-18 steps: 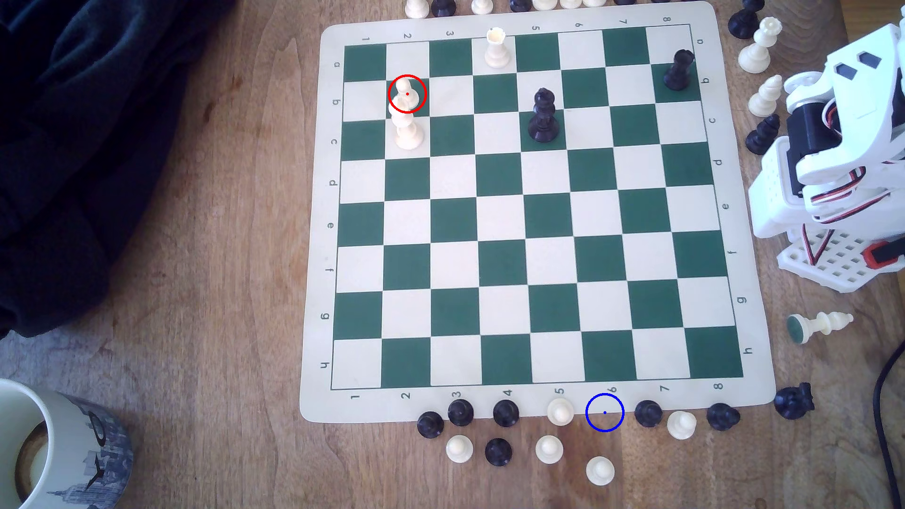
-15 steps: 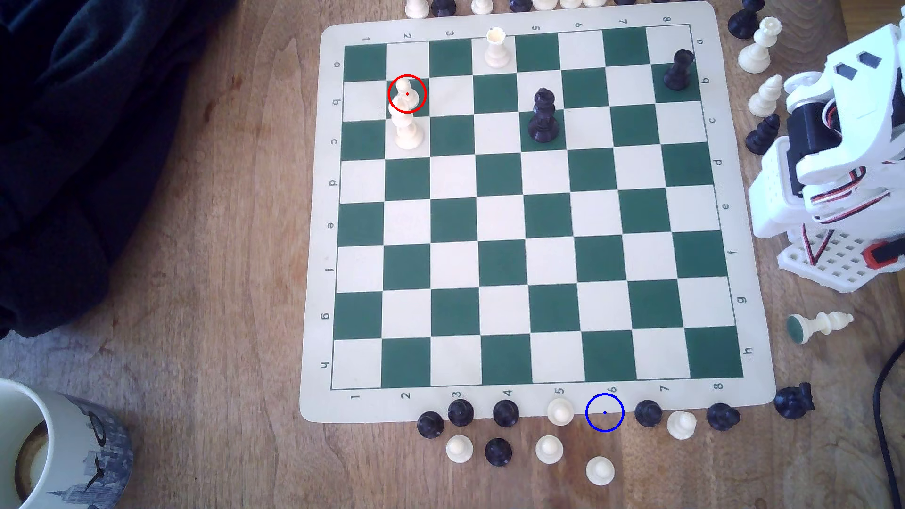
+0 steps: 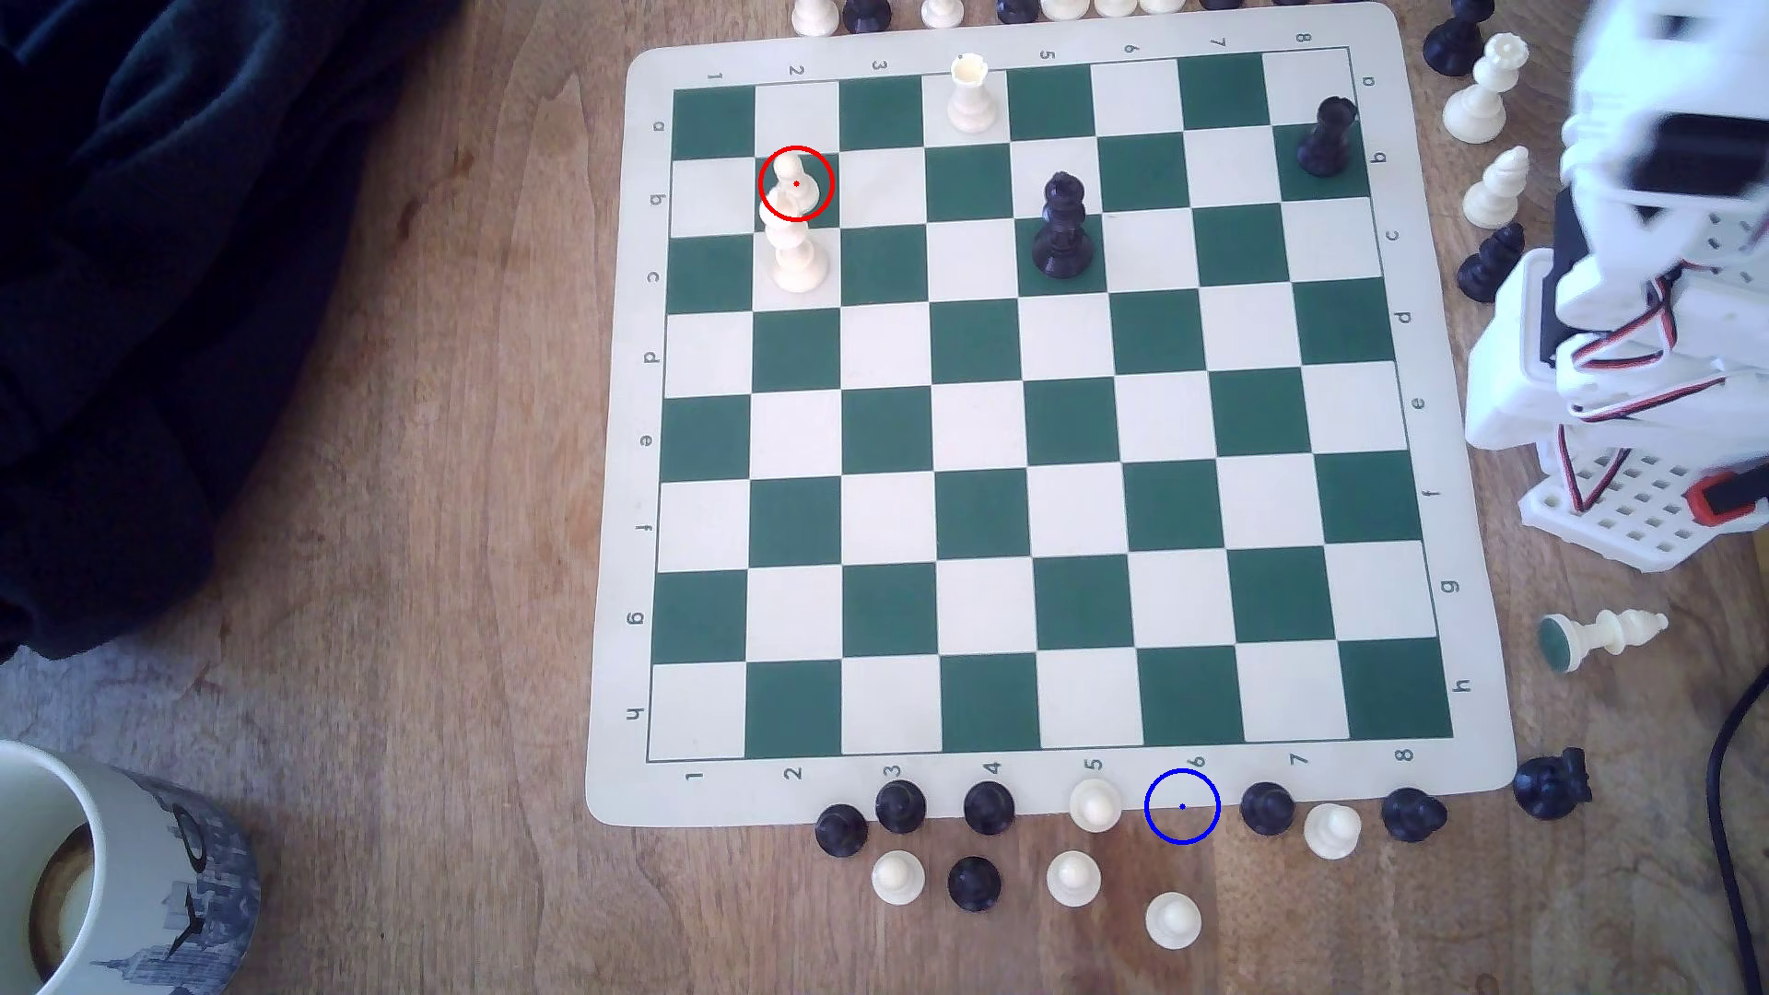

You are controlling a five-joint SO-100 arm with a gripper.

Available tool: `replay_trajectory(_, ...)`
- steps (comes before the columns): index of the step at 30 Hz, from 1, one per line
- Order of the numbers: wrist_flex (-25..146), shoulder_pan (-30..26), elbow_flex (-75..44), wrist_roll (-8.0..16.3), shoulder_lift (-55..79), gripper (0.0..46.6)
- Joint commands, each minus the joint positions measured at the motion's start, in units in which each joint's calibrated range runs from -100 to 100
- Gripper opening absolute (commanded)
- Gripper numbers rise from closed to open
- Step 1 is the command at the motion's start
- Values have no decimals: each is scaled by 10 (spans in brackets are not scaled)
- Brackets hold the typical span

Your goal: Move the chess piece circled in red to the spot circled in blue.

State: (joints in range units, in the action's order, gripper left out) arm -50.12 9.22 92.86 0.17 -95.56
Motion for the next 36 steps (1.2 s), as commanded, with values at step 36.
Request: replay_trajectory(36, 1135, 65, -1158, 134, 906, 52)
